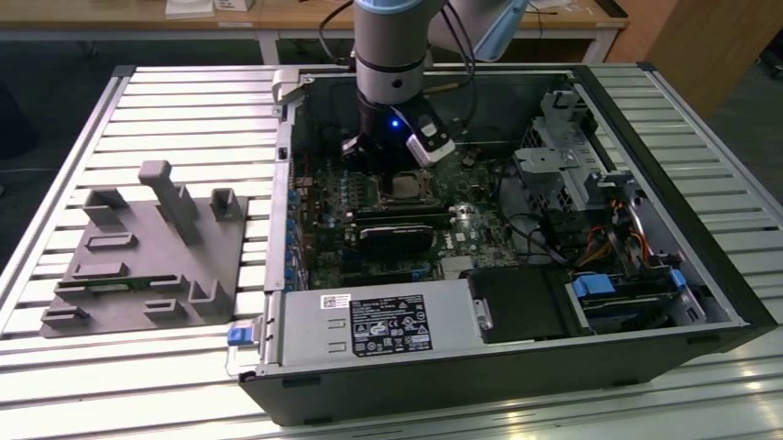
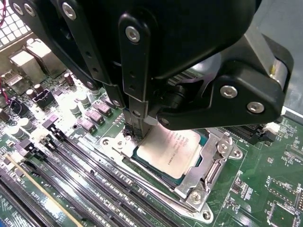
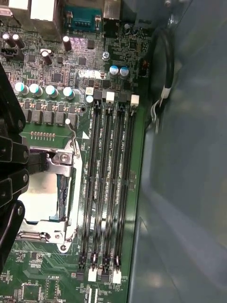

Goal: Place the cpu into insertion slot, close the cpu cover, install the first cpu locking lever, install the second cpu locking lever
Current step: 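Close the cpu cover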

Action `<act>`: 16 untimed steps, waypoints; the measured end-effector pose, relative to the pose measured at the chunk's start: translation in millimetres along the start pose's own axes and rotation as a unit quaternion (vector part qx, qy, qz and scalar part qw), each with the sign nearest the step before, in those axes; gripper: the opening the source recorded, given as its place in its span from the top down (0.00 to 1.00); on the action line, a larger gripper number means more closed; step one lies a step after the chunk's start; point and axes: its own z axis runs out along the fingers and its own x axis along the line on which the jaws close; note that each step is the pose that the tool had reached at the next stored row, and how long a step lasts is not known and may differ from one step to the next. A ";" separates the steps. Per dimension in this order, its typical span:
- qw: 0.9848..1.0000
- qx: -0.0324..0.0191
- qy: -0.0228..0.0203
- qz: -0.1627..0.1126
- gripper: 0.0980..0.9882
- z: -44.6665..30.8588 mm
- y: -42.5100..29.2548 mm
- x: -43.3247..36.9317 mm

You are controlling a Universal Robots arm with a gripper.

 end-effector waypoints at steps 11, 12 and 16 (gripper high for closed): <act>1.000 0.000 0.000 0.000 0.99 -1.1 -0.3 -3.5; 1.000 0.000 0.000 0.000 0.99 -2.1 -0.2 -3.5; 1.000 0.000 0.000 0.000 0.99 -7.1 0.0 -3.6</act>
